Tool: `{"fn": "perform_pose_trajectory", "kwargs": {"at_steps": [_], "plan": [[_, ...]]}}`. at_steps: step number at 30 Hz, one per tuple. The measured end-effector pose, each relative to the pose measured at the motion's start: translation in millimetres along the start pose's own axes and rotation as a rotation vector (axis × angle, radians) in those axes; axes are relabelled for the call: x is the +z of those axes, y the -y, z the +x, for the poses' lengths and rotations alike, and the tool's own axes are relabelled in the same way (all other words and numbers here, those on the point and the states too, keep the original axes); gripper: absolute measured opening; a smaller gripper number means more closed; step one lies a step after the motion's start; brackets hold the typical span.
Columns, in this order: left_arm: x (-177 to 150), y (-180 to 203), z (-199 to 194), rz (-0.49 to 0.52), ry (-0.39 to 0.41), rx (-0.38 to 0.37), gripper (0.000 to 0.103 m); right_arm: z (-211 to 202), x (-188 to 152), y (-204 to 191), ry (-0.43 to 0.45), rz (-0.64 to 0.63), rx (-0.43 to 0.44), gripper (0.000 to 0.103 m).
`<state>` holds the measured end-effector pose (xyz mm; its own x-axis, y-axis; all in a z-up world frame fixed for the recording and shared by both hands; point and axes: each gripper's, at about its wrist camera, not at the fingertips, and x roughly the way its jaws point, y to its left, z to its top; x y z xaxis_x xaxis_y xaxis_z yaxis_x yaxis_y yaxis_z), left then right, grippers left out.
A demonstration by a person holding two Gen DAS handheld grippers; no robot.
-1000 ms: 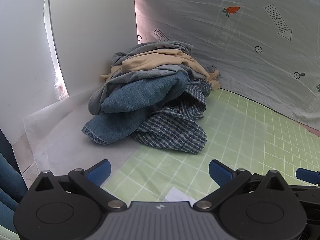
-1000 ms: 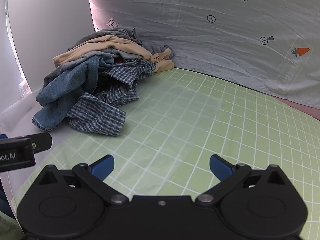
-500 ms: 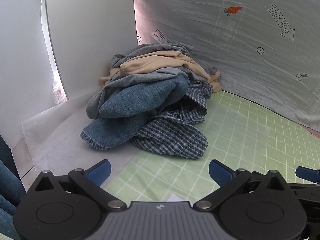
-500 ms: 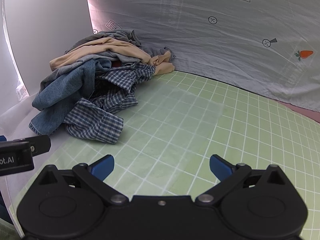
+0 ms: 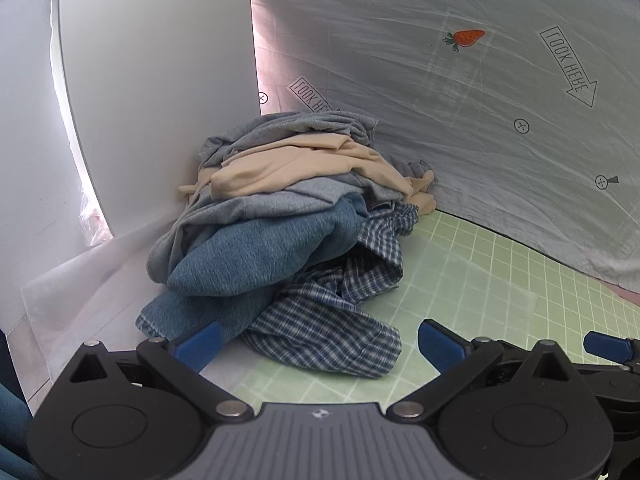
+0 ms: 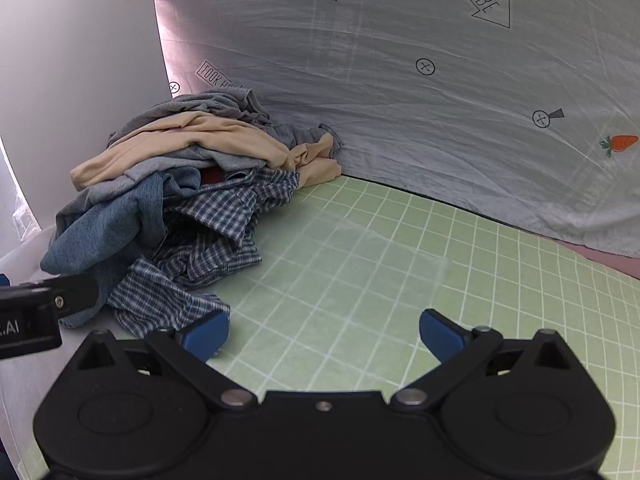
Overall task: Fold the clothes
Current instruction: 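Grasp the grey sweatpants with the left gripper while the right gripper grasps them too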
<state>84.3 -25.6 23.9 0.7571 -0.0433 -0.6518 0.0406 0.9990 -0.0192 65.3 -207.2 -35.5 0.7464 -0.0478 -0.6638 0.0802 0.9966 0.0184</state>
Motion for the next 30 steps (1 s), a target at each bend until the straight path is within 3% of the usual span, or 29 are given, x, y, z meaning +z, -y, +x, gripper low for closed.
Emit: {"fn": "perform_pose_trajectory", "kwargs": {"at_steps": [9, 13, 17, 22, 27, 30], "plan": [[55.4, -16.7, 25.2, -0.057, -0.035, -0.012, 0.103, 23.2, 61.6, -8.8, 0.000, 0.005, -0.015, 0.103], [88.2, -29.3, 47.9, -0.109, -0.037, -0.048, 0.103, 39.6, 88.7, -16.5, 0.004, 0.007, -0.007, 0.103], [120.9, -43.2, 73.6, -0.135, -0.020, -0.030, 0.103, 63.3, 114.7, -24.6, 0.004, 0.000, 0.016, 0.103], [154.4, -66.8, 117.5, -0.190, -0.035, 0.002, 0.102, 117.9, 147.3, -37.4, -0.020, 0.015, 0.070, 0.103], [183.6, -91.8, 171.5, -0.206, -0.027, 0.015, 0.101, 173.7, 188.5, -52.9, 0.010, 0.042, 0.093, 0.103], [192.6, -97.5, 203.9, -0.204, -0.057, 0.007, 0.093, 203.2, 212.4, -63.0, 0.020, 0.080, 0.150, 0.102]]}}
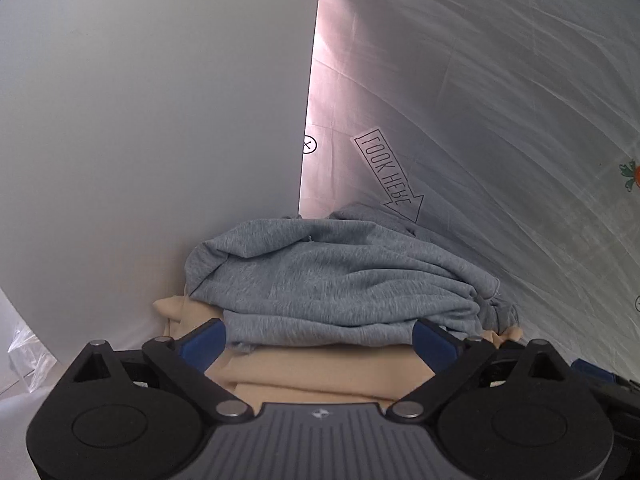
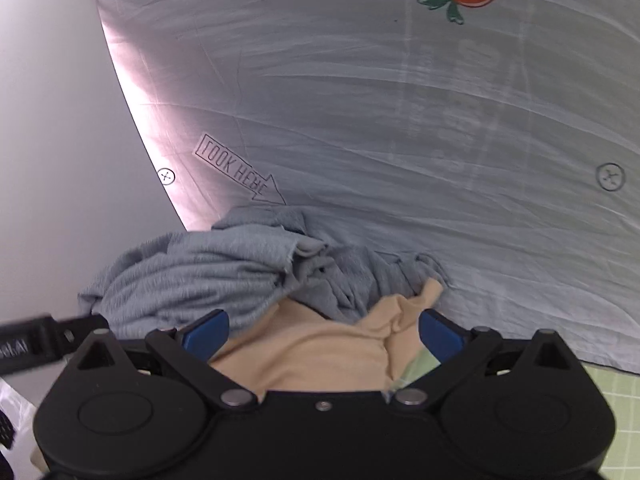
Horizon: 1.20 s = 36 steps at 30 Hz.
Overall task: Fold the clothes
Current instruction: 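Grasp the grey sweatpants with the left gripper while the right gripper grasps them too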
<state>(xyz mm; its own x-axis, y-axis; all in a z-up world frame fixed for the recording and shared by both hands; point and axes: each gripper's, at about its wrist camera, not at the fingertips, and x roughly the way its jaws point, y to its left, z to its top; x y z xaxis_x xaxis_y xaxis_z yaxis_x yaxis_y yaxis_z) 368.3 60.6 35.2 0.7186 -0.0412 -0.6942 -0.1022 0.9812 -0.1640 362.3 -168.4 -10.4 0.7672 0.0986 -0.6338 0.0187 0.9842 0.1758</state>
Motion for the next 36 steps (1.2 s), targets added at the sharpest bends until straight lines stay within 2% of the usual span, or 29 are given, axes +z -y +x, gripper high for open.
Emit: {"fn": "perform_pose_trajectory", "kwargs": {"at_steps": [3, 5, 7, 8, 9, 10, 11, 12, 13, 19, 21, 22, 26, 29, 33, 36], "plan": [[4.8, -2.3, 26.9, -0.003, -0.036, -0.025, 0.083, 28.8, 10.1, -10.6, -0.024, 0.010, 0.066, 0.093], [6.8, -1.1, 36.4, 0.023, -0.026, -0.045, 0.079, 45.2, 14.0, -17.1, -0.040, 0.006, 0.106, 0.077], [8.0, 1.6, 40.7, 0.059, -0.018, -0.059, 0.063, 55.7, 13.9, -21.3, -0.048, -0.004, 0.148, 0.069], [8.1, 3.5, 41.8, 0.069, -0.016, -0.071, 0.058, 58.8, 13.6, -21.8, -0.051, -0.003, 0.181, 0.057], [8.1, 5.8, 42.5, 0.078, -0.015, -0.083, 0.047, 59.4, 12.6, -22.6, -0.050, -0.003, 0.203, 0.050], [8.0, 8.0, 43.2, 0.086, -0.014, -0.094, 0.030, 59.5, 11.5, -23.5, -0.047, -0.004, 0.223, 0.040], [7.6, 11.3, 42.5, 0.101, -0.008, -0.097, 0.020, 56.5, 10.2, -25.5, -0.027, -0.024, 0.222, 0.029], [6.9, 15.1, 40.8, 0.120, 0.001, -0.094, 0.009, 50.9, 9.6, -28.1, -0.002, -0.053, 0.209, 0.022], [6.1, 19.0, 39.1, 0.139, 0.010, -0.091, 0.006, 44.8, 9.1, -30.8, 0.024, -0.083, 0.195, 0.018], [0.3, 35.4, 0.3, 0.163, 0.087, -0.156, 0.003, -2.5, 0.7, -27.4, 0.104, -0.142, 0.115, 0.013], [-4.1, 42.9, -15.6, 0.172, 0.105, -0.187, 0.003, -22.3, -4.3, -25.5, 0.135, -0.163, 0.078, 0.007], [-7.4, 47.7, -25.0, 0.175, 0.113, -0.206, 0.003, -36.1, -8.0, -22.5, 0.156, -0.169, 0.050, 0.001], [-28.9, 69.4, -58.2, 0.208, 0.134, -0.259, 0.003, -87.0, -22.8, -2.9, 0.223, -0.163, -0.043, 0.000], [-54.2, 87.3, -78.4, 0.211, 0.137, -0.286, 0.002, -116.5, -33.4, 23.6, 0.213, -0.101, -0.066, 0.000], [-86.9, 99.7, -96.5, 0.155, 0.068, -0.317, 0.002, -137.1, -53.1, 54.8, 0.143, -0.019, -0.061, 0.001], [-105.8, 94.1, -104.2, 0.147, 0.049, -0.252, 0.003, -141.4, -63.8, 70.2, 0.097, 0.034, -0.046, 0.011]]}}
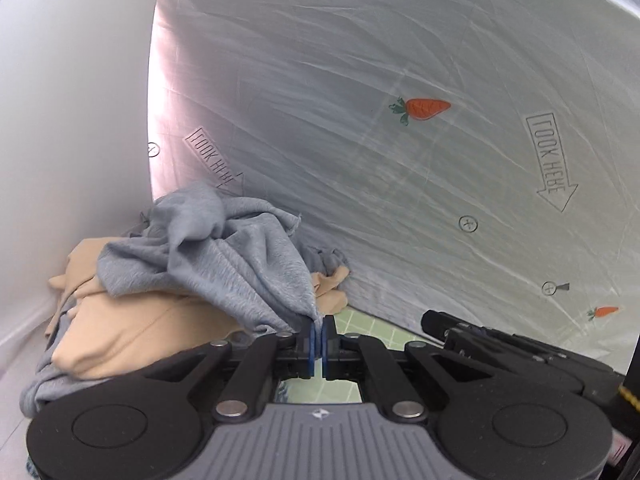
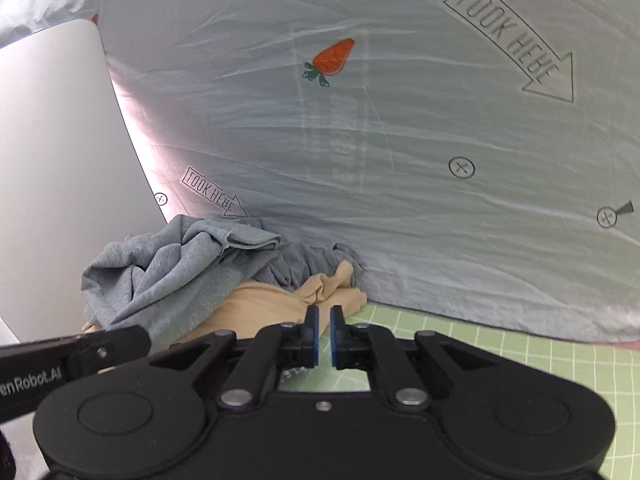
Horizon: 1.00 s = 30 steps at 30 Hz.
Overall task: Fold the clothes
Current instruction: 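Grasp the grey sweatpants with the left gripper while the right gripper grasps them too, then lift the grey sweatpants with both grippers and pull them onto the open mat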
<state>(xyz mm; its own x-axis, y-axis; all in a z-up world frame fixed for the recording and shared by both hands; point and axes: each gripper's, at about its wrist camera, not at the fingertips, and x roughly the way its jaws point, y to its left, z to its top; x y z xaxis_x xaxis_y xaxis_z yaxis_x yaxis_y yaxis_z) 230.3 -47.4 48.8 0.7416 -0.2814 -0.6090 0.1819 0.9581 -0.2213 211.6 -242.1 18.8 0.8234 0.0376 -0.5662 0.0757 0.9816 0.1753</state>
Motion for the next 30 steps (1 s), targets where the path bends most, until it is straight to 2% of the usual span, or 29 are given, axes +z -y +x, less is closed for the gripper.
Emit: {"fn": "perform_pose_trajectory", "kwargs": {"at_steps": [2, 5, 7, 9, 13, 15, 17, 20, 21, 22, 23, 24, 26, 30], "plan": [[-3.1, -16.7, -1.9, -0.044, -0.012, 0.023, 0.005, 7.0, -1.9, -0.3, -0.019, 0.004, 0.001, 0.023], [4.9, -41.4, -4.8, -0.114, -0.001, 0.051, 0.014, 17.9, 1.3, -8.6, -0.033, 0.012, 0.013, 0.027], [14.1, -56.6, -9.7, -0.137, 0.032, 0.079, 0.034, 30.0, 7.6, -17.1, -0.037, 0.023, 0.036, 0.031], [27.9, -69.1, -5.4, -0.148, 0.062, 0.097, 0.047, 45.4, 15.8, -27.0, -0.043, 0.032, 0.060, 0.035], [51.0, -87.2, 26.4, -0.128, 0.063, 0.130, 0.053, 80.0, 33.7, -51.1, -0.054, 0.034, 0.110, 0.044], [60.3, -94.0, 44.5, -0.127, 0.053, 0.140, 0.059, 101.5, 42.4, -62.5, -0.067, 0.047, 0.136, 0.054], [67.2, -97.3, 62.0, -0.141, 0.041, 0.133, 0.060, 122.3, 48.0, -71.6, -0.090, 0.067, 0.149, 0.066], [72.2, -100.4, 82.9, -0.161, 0.028, 0.128, 0.059, 149.5, 50.8, -79.4, -0.141, 0.107, 0.156, 0.069], [73.4, -101.7, 89.0, -0.170, 0.024, 0.127, 0.058, 156.9, 50.1, -78.5, -0.157, 0.122, 0.172, 0.067], [72.8, -103.2, 92.8, -0.187, 0.028, 0.117, 0.049, 162.8, 48.9, -75.7, -0.170, 0.141, 0.210, 0.055], [71.2, -105.0, 95.1, -0.209, 0.037, 0.101, 0.033, 165.7, 47.4, -71.6, -0.175, 0.167, 0.259, 0.026], [70.0, -103.5, 95.3, -0.213, 0.044, 0.091, 0.005, 166.1, 45.5, -66.7, -0.171, 0.197, 0.301, 0.014], [68.1, -96.1, 93.2, -0.199, 0.053, 0.079, 0.004, 154.8, 41.9, -62.5, -0.125, 0.184, 0.286, 0.007], [67.4, -70.6, 72.0, -0.149, 0.085, 0.014, 0.004, 119.6, 39.4, -60.3, -0.014, 0.075, 0.189, 0.004]]}}
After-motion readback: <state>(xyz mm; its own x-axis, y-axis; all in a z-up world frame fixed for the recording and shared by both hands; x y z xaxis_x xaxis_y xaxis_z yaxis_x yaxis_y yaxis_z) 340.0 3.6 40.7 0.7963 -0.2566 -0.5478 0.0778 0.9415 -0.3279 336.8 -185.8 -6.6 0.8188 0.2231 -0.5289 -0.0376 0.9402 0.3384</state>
